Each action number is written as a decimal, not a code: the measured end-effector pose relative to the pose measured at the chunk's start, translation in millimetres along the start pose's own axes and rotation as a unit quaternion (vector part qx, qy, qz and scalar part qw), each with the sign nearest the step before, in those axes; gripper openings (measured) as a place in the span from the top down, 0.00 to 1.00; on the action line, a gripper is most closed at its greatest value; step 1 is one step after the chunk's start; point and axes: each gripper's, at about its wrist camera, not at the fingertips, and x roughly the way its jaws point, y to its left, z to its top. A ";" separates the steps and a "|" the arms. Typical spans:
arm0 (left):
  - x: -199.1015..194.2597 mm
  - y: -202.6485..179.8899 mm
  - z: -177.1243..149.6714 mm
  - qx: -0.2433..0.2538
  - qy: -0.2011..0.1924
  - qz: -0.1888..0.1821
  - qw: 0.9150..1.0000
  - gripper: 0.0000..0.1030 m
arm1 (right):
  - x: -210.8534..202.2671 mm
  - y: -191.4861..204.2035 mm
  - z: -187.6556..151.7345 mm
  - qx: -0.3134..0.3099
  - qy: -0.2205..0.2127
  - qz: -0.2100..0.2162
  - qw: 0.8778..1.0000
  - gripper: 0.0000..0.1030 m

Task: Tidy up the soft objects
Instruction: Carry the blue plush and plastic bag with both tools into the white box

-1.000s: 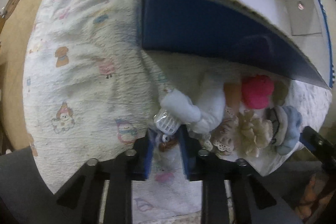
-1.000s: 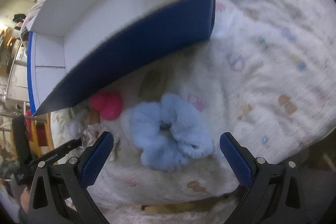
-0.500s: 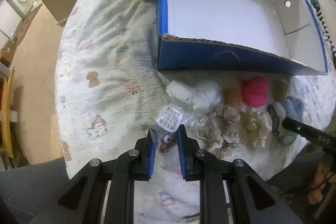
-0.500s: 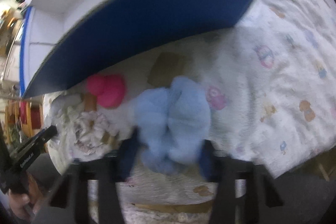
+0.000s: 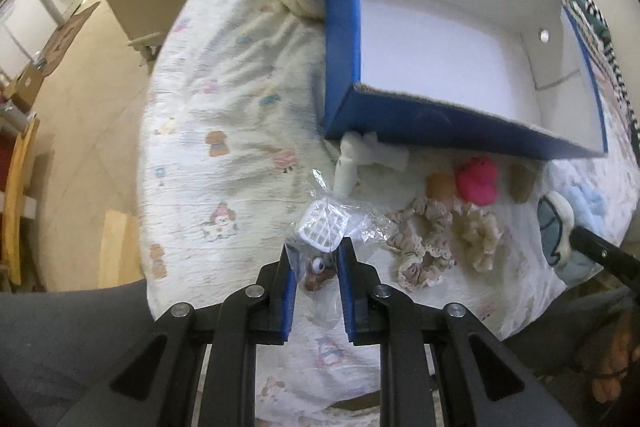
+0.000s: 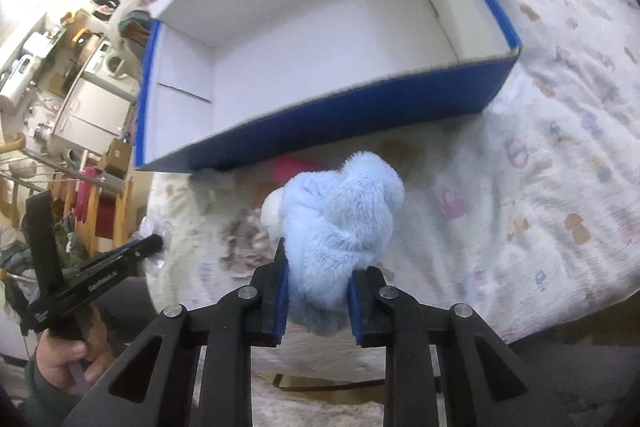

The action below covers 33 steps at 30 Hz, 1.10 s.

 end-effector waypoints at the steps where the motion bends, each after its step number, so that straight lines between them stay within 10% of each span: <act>1: -4.5 0.9 0.3 -0.006 -0.004 0.001 1.000 0.83 | -3.5 3.2 1.7 -0.002 -0.004 0.005 1.000 0.75; 21: -64.7 -53.9 85.9 0.032 -0.086 -0.012 0.996 0.83 | -72.6 26.3 77.5 -0.048 -0.070 0.031 0.996 0.75; 33: -36.0 -91.0 146.4 0.061 -0.088 -0.003 0.994 0.83 | -34.0 22.3 139.3 -0.050 -0.077 0.028 0.995 0.75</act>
